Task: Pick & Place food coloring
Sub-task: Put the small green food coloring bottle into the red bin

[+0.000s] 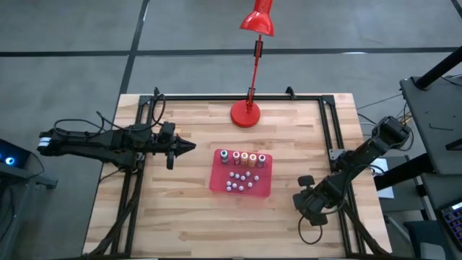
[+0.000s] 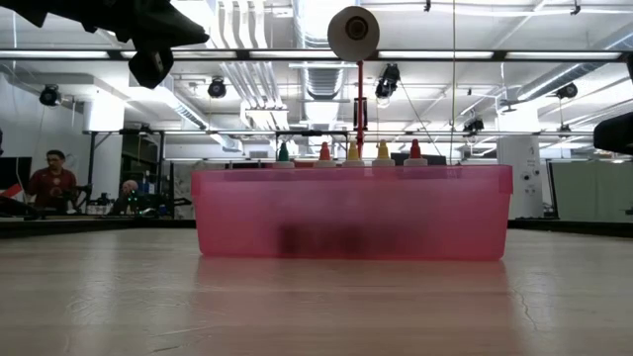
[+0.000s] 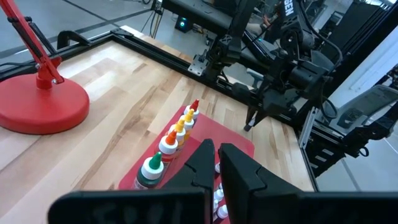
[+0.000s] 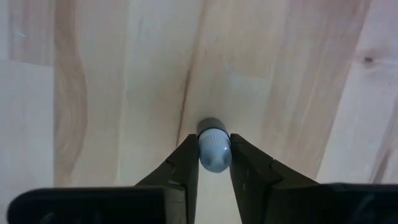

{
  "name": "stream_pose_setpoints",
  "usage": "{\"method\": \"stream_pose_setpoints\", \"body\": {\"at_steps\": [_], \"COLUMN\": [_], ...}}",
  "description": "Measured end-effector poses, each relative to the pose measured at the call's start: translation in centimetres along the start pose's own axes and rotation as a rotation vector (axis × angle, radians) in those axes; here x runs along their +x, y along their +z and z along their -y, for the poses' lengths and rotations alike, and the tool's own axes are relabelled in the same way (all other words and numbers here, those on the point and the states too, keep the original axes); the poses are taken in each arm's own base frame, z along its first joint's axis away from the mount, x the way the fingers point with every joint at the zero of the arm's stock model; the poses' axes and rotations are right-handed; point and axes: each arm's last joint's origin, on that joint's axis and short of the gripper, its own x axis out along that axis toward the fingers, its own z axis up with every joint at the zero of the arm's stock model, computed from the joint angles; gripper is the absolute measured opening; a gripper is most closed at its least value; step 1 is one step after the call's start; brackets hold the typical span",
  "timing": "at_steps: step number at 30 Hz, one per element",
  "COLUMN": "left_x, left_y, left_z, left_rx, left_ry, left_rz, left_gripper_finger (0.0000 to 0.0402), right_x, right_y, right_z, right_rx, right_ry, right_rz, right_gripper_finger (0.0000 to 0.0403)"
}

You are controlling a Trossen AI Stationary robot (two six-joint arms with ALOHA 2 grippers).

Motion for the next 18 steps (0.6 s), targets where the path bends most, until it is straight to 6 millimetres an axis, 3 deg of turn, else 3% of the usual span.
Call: {"method": "stream_pose_setpoints", "body": {"at_steps": [9, 18], "left_x": [0.0, 0.0], "left_y": [0.0, 0.0], "left_z": [0.0, 0.0], "left_rx": [-0.001, -0.002], "left_ry": [0.0, 0.0], "left_rz": [0.0, 0.0], "left_gripper_finger": [0.0, 0.0], "right_x": [-1.9, -5.2], "right_y": [2.0, 5.8], "right_z": [-0.4, 2.8], "right_rx": [0.04, 0.146], "right_ry": [0.077, 0.105], "right_rz": [0.043, 0.055], "right_gripper_finger": [0.0065, 0.0065]}}
